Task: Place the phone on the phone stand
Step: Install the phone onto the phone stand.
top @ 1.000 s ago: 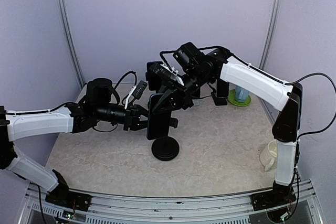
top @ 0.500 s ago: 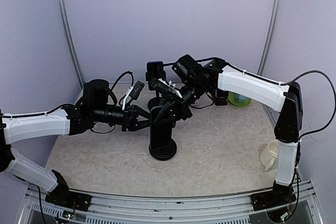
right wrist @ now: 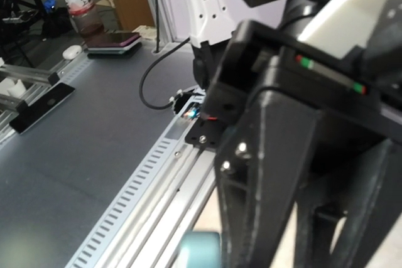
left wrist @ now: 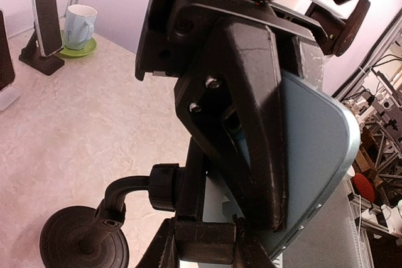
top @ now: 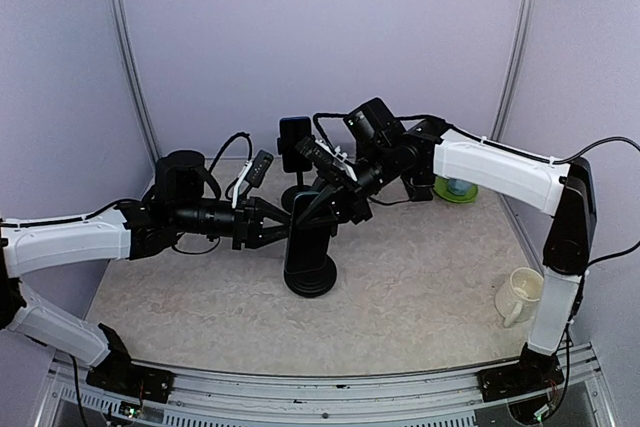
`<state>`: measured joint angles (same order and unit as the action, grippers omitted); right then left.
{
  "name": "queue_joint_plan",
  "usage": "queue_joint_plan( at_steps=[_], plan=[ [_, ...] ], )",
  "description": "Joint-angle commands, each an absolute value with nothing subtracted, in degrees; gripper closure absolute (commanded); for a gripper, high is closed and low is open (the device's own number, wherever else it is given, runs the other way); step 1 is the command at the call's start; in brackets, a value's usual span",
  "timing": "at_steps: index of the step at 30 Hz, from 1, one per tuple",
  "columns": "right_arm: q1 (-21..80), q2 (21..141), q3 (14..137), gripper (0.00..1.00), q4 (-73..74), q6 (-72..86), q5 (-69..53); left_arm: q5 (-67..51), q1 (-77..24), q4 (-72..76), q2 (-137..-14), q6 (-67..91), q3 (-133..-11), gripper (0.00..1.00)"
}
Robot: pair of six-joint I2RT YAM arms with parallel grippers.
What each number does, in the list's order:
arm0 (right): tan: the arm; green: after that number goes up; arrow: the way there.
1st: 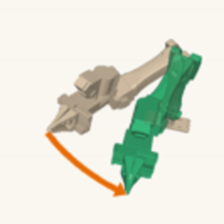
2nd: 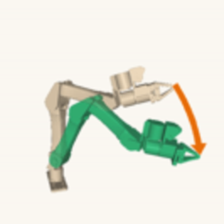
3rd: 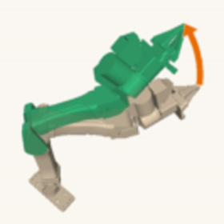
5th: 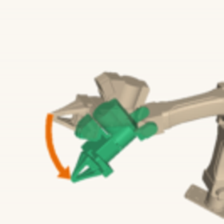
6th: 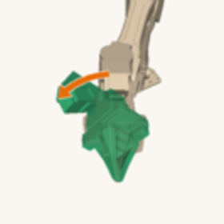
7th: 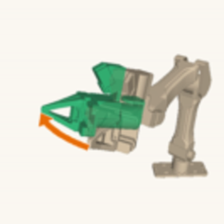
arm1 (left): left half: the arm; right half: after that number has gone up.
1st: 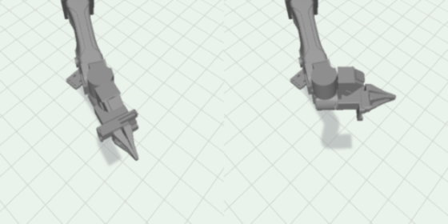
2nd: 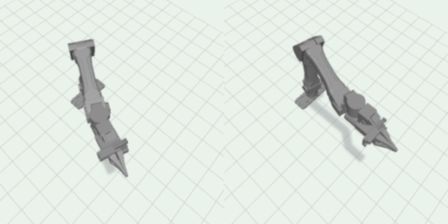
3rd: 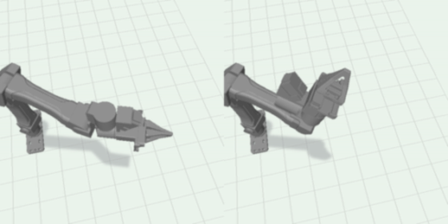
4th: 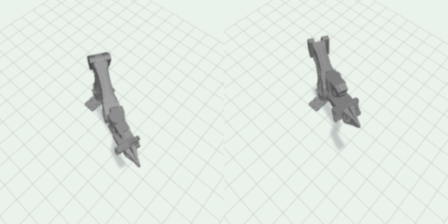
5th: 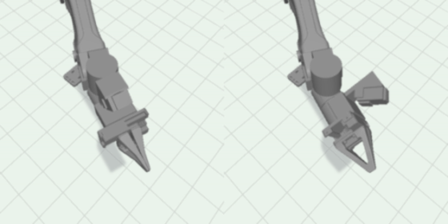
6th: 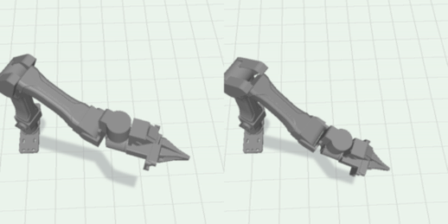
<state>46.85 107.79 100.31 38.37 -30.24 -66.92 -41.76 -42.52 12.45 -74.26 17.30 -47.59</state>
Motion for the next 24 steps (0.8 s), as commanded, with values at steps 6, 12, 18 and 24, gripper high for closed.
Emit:
queue_joint_plan(
  at_steps=[6,12,18,24],
  plan=[
    [43.4,106.8,101.4,1.0,38.6,-30.7,-68.9,-45.3,-43.5,16.3,-72.4,16.6,-48.5,0.88],
    [43.9,110.5,106.7,1.0,48.0,-39.4,-71.5,-46.0,-44.0,15.6,-73.9,16.0,-49.7,0.88],
    [45.3,111.1,106.8,1.0,47.0,-38.4,-67.3,-46.1,-44.4,15.3,-75.0,15.9,-50.2,0.88],
    [44.8,110.6,103.9,1.0,45.6,-38.6,-67.7,-46.4,-44.4,15.9,-74.6,15.9,-49.8,0.88]
  ],
)
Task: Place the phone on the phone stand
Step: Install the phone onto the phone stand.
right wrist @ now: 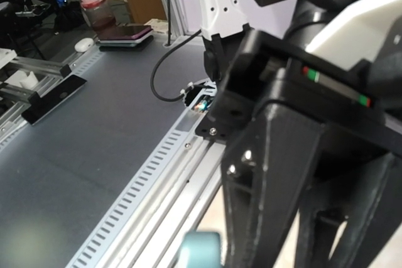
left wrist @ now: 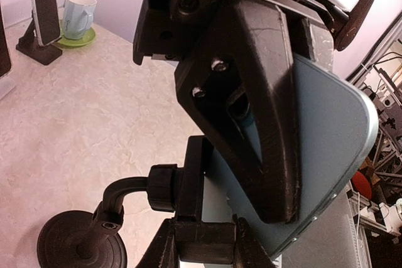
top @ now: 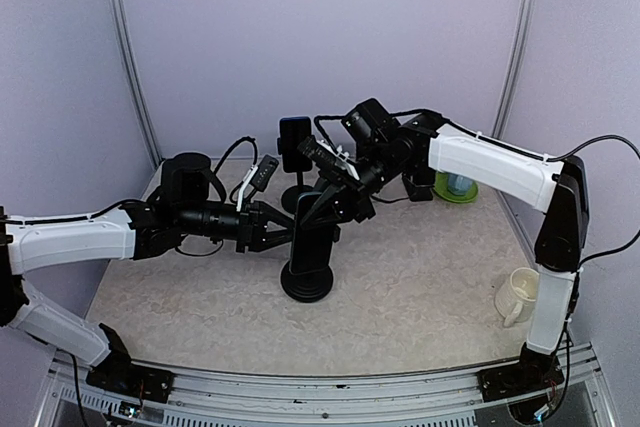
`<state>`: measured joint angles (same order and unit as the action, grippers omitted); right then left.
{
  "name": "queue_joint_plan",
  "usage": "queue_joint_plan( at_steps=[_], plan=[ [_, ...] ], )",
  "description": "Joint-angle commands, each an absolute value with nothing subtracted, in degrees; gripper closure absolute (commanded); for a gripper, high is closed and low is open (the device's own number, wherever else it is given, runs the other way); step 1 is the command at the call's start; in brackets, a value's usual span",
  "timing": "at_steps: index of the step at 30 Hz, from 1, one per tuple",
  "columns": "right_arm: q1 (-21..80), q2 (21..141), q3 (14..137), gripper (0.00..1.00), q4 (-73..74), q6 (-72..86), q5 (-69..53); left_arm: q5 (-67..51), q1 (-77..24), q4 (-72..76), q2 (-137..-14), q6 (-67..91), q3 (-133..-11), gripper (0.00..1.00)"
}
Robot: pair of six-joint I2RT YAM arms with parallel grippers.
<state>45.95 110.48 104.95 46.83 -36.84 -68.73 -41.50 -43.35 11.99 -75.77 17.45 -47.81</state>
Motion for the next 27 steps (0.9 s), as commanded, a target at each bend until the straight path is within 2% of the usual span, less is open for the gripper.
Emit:
queue_joint_plan(
  at_steps=[1,9,18,27],
  plan=[
    [44.7,110.4,103.6,1.0,45.5,-38.6,-67.8,-46.5,-44.4,15.9,-74.7,15.9,-49.8,0.88],
    [43.0,110.6,101.4,1.0,44.9,-39.4,-70.0,-48.7,-44.4,17.8,-73.1,15.9,-48.9,0.88],
    [44.1,113.9,104.7,1.0,52.5,-46.5,-73.8,-48.9,-44.5,18.6,-73.2,16.3,-48.5,0.89],
    [44.1,115.2,105.5,1.0,52.4,-44.4,-74.7,-49.5,-45.0,19.4,-72.9,16.2,-48.5,0.88]
  ],
)
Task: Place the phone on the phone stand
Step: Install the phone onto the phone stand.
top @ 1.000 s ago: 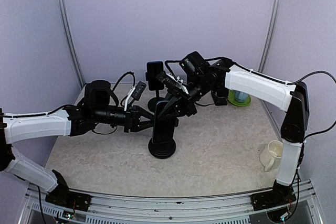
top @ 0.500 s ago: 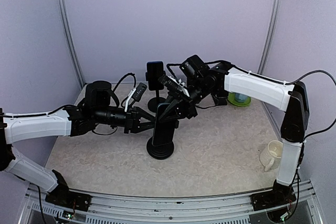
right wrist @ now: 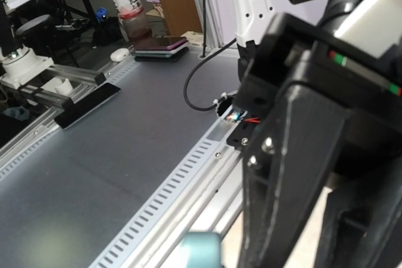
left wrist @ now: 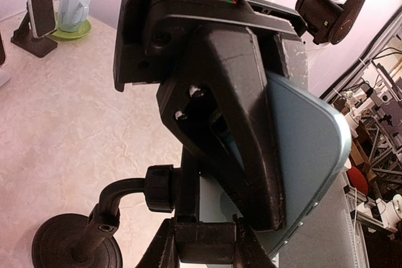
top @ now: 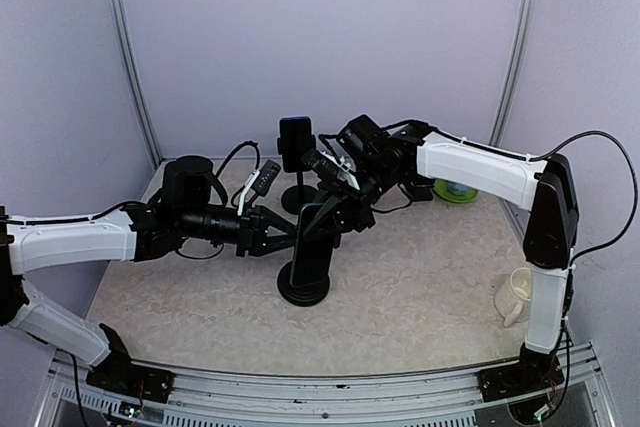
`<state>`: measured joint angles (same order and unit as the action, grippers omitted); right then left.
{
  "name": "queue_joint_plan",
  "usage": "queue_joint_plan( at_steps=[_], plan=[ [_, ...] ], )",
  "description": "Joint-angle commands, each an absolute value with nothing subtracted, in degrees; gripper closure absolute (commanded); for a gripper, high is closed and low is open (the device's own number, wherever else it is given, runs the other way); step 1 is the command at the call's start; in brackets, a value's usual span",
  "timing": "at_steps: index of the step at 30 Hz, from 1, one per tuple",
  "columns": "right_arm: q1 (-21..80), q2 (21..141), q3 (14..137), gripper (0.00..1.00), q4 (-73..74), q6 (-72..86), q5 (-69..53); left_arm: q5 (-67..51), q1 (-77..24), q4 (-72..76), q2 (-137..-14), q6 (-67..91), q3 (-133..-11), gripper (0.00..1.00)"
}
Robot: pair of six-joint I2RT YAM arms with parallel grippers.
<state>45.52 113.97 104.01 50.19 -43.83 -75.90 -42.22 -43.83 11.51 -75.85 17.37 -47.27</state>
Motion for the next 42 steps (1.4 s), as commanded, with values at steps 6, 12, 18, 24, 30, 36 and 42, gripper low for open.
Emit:
queue_joint_plan(
  at_steps=[6,12,18,24,30,36,42],
  plan=[
    [43.3,114.5,104.0,1.0,51.9,-42.4,-72.0,-48.3,-45.0,17.6,-71.4,15.2,-48.6,0.89],
    [40.3,112.0,99.7,1.0,46.9,-35.9,-69.1,-47.1,-44.9,15.8,-69.7,14.6,-48.4,0.89],
    [38.7,111.4,97.0,1.0,44.6,-31.8,-63.0,-46.9,-44.9,15.4,-69.2,14.5,-48.6,0.89],
    [38.5,112.1,96.8,1.0,45.0,-30.2,-58.1,-47.0,-44.6,14.8,-68.8,14.1,-48.9,0.89],
    [37.5,112.7,96.2,1.0,45.0,-29.5,-55.3,-47.5,-43.5,13.9,-67.7,13.9,-48.9,0.89],
    [36.8,113.5,95.7,1.0,45.5,-29.4,-53.6,-48.0,-42.0,13.4,-66.4,14.0,-48.2,0.89],
    [35.4,113.3,95.0,1.0,44.9,-29.2,-53.3,-49.1,-41.1,14.2,-65.6,14.2,-47.4,0.89]
  ],
)
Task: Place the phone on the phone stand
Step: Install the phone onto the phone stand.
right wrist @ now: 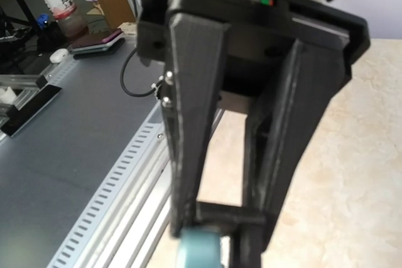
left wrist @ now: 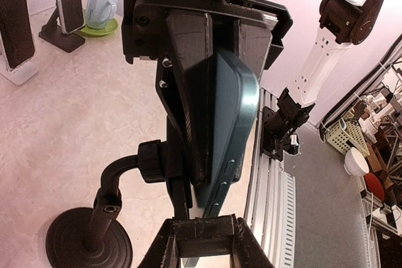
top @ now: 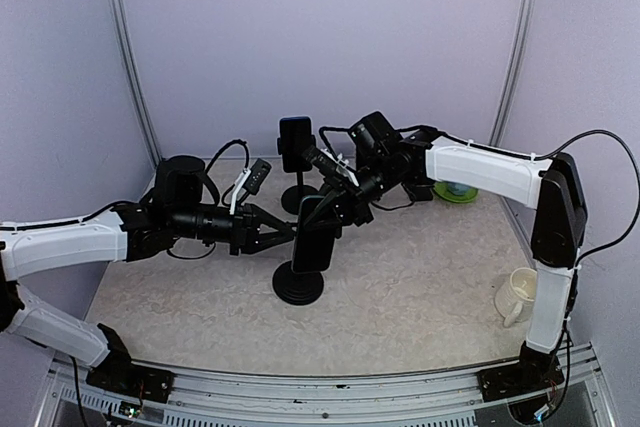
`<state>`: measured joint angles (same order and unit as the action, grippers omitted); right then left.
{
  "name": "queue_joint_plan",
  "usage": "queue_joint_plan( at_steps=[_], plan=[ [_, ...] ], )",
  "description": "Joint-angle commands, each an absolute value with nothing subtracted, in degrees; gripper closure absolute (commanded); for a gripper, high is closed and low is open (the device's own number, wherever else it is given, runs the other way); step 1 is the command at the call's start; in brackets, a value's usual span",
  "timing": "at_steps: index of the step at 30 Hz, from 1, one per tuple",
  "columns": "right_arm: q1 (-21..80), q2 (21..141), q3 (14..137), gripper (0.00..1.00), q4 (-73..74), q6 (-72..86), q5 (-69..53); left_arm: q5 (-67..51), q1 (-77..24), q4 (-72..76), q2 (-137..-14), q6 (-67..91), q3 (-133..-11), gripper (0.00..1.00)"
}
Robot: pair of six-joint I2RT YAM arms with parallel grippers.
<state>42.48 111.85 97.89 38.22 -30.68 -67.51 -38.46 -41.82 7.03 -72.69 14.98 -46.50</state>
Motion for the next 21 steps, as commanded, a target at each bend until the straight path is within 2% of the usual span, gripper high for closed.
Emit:
queue_joint_plan(
  at_steps=[1,21],
  plan=[
    [35.3,113.4,95.1,1.0,44.7,-29.0,-53.1,-49.1,-41.1,14.3,-65.6,14.3,-47.3,0.89],
    [35.6,113.7,96.2,1.0,42.8,-24.5,-51.2,-43.5,-42.8,17.5,-68.7,16.0,-46.5,0.89]
  ],
)
